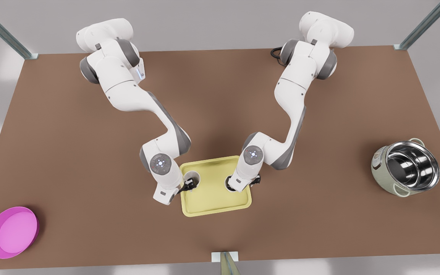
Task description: Use the left arm to pick up the white IKEA cup from the tray and place it on the middle-left position; use the right arm to pick up the white IKEA cup from the tray and place it on the middle-right position
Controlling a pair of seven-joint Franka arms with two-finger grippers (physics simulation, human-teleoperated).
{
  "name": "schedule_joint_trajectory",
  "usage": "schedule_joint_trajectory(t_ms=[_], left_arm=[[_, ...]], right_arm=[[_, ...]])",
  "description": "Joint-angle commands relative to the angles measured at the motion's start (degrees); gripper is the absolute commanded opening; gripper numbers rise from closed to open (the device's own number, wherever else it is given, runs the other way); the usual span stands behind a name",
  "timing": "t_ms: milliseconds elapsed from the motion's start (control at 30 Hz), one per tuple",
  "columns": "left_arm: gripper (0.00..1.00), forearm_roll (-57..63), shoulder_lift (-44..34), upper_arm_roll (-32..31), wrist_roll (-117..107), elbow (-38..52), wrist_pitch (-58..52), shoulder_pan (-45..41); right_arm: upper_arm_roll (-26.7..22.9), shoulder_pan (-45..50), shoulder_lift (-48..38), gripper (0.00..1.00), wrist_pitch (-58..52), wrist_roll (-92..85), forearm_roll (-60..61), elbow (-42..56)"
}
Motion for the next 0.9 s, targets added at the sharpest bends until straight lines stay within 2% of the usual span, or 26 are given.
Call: schedule_joint_trajectory(t_ms=[0, 33, 67, 133, 200, 300, 333, 400, 567, 700, 733, 800, 867], left_arm=[[0.98, 0.6, -0.1, 0.0, -4.6, 0.0, 0.5, 0.0], [0.93, 0.6, -0.1, 0.0, -4.7, 0.0, 0.5, 0.0], [0.79, 0.5, -0.1, 0.0, -5.0, 0.0, 0.5, 0.0], [0.57, 0.4, -0.1, 0.0, -5.1, 0.0, 0.5, 0.0], [0.51, 0.2, -0.1, -0.1, -5.3, 0.1, 0.5, 0.0], [0.47, 0.0, -0.2, -0.3, -7.0, 0.4, 0.6, 0.0], [0.41, -0.2, -0.2, -0.3, -7.0, 0.5, 0.6, 0.0], [0.22, -0.2, -0.2, -0.3, -7.1, 0.4, 0.6, 0.0], [0.19, -1.7, -1.8, -0.2, -7.1, 0.4, -0.5, 0.2], [0.19, -4.2, -8.5, 0.0, -1.5, -1.9, -8.5, 4.7], [0.19, -4.4, -12.2, -0.1, 3.3, -7.1, -7.0, 7.2], [0.19, -4.8, -19.2, -0.1, 15.8, -19.1, -2.2, 13.3], [0.19, -9.5, -27.5, 0.0, 34.9, -35.9, 8.6, 20.2]], right_arm=[[0.0, 0.1, 0.0, 0.97, 1.5, 1.5, -0.1, -0.5], [0.0, 0.7, 0.0, 0.97, 1.5, 1.5, -0.1, -0.7], [0.1, 0.9, 0.0, 0.97, 1.1, 1.5, -0.1, -1.1], [0.1, 0.9, -0.2, 0.97, 0.9, 1.6, 0.0, -2.9], [0.1, 0.8, -0.4, 0.97, 0.6, 1.3, 0.0, -3.0], [0.0, 0.6, -0.8, 0.97, -1.1, 0.9, 0.0, -3.3], [0.1, 0.7, -1.6, 0.97, -1.1, 0.9, 0.1, -5.5], [0.2, 0.8, -1.6, 0.97, -1.1, 0.9, 0.0, -5.6], [0.6, 0.9, -1.7, 0.96, -1.1, 1.0, 0.1, -7.5], [1.1, 0.9, -2.0, 0.95, -1.8, 1.5, 0.1, -8.5], [1.1, 0.9, -1.9, 0.9, -1.8, 1.6, 0.2, -8.5], [1.1, 1.0, -1.9, 0.73, -1.8, 1.6, 0.3, -8.5], [1.1, 1.0, -1.8, 0.65, -1.8, 1.7, 0.3, -8.5]])
